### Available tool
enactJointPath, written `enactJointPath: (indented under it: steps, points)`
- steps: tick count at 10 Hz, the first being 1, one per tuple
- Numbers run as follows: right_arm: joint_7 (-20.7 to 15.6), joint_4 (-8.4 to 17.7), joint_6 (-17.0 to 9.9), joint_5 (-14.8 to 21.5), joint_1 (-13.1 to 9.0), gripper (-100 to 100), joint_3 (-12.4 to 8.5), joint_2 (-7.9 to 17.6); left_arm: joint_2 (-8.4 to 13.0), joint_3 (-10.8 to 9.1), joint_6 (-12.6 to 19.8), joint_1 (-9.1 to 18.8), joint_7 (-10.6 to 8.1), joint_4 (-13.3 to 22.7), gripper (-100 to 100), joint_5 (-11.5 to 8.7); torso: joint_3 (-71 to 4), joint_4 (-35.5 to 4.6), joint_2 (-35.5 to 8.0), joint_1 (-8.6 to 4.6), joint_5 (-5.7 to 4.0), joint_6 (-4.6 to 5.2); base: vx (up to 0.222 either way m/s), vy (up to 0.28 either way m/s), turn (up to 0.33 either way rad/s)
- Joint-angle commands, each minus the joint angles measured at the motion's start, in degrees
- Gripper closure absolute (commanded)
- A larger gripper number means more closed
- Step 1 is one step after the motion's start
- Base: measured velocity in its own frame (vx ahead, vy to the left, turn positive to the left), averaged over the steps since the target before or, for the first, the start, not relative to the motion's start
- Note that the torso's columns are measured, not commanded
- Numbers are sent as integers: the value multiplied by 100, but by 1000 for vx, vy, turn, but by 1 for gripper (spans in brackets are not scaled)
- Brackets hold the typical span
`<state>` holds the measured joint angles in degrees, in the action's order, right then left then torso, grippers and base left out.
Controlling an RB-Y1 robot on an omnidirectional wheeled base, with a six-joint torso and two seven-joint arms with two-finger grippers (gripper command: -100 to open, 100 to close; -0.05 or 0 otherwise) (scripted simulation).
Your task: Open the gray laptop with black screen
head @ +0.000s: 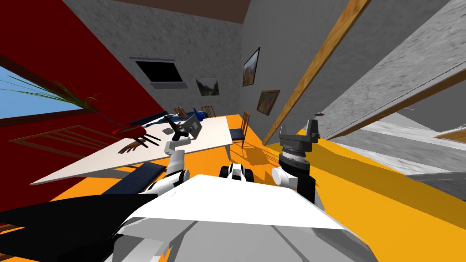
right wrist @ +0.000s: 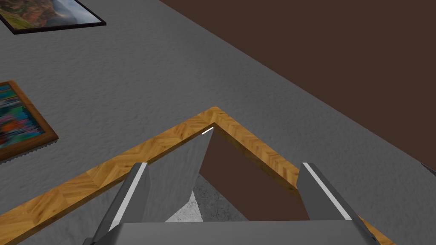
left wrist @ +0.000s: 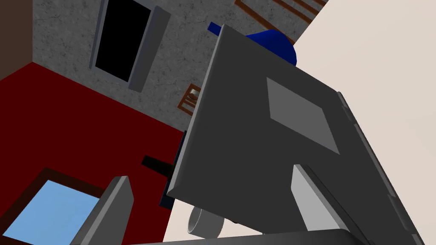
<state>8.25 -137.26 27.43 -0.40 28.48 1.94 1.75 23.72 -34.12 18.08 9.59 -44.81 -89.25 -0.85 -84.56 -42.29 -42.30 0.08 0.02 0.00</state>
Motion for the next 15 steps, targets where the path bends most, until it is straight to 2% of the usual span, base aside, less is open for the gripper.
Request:
enactJointPath:
  steps: [1, 3, 5, 6, 7, 8, 15]
  points:
    - [0, 0, 0, 0, 0, 0, 0, 0, 186, -187, 292, 193, -203, 254, -100, -17, 3, -1, -4, -1, 0, -1, 23, -82, -14]
    - [0, 0, 0, 0, 0, 0, 0, 0, 296, -317, 480, 335, -334, 421, -100, -12, 2, 0, -2, -2, 0, -1, 36, -72, -17]
    - [0, 0, 0, 0, 0, 0, -1, 1, 293, -277, 427, 262, -303, 365, -100, -51, -1, 1, 1, 3, 1, 0, 15, -21, 0]
    - [0, 0, 0, 0, 0, 0, -1, 1, 292, -276, 426, 262, -301, 363, 100, -51, 3, -1, -5, 7, 3, -1, 0, 0, 0]
    - [0, 0, 0, 0, 0, 0, -1, 1, 288, -359, 691, 337, -511, 283, 100, -196, 4, 4, -4, 1, 8, 3, -28, 79, 8]
    - [0, 0, 0, 0, -1, 0, -1, 1, 288, -359, 691, 337, -511, 283, 100, -196, 1, 22, 5, 25, 34, 12, -40, 79, -48]
    - [0, 1, 0, 0, -1, 0, -2, 2, 235, -628, 1631, 577, -1245, 22, 100, -709, -12, 26, 25, 59, 45, -24, -37, 90, -15]
